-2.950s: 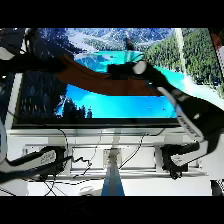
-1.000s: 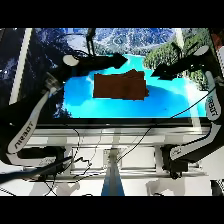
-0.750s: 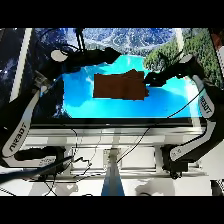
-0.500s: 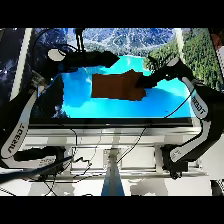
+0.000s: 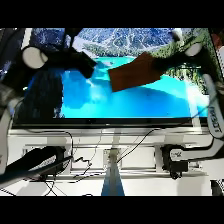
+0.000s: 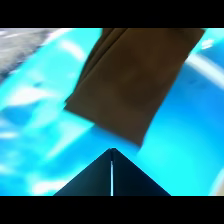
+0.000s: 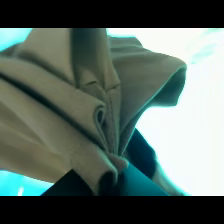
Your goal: Fold the clothes and pants, and hang the long-sleeved shirts on hangers.
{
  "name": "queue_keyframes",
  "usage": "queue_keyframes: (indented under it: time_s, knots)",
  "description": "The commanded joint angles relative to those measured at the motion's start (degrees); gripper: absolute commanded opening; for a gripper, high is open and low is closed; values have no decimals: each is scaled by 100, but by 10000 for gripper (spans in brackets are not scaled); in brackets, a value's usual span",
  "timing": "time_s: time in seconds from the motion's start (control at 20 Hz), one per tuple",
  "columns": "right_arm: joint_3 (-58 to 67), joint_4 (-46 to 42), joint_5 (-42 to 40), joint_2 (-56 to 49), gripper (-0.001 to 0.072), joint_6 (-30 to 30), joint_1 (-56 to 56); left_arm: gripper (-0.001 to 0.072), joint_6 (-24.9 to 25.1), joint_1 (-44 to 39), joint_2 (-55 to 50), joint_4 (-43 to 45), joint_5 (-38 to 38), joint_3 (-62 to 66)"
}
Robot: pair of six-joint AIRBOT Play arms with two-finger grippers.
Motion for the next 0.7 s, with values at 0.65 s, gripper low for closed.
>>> queue_keyframes:
  time_s: [0.65]
  knots:
    - [13, -2693, 3399, 1493, 15, 1836, -5364, 16, -922, 0, 1832, 2776, -479, 0]
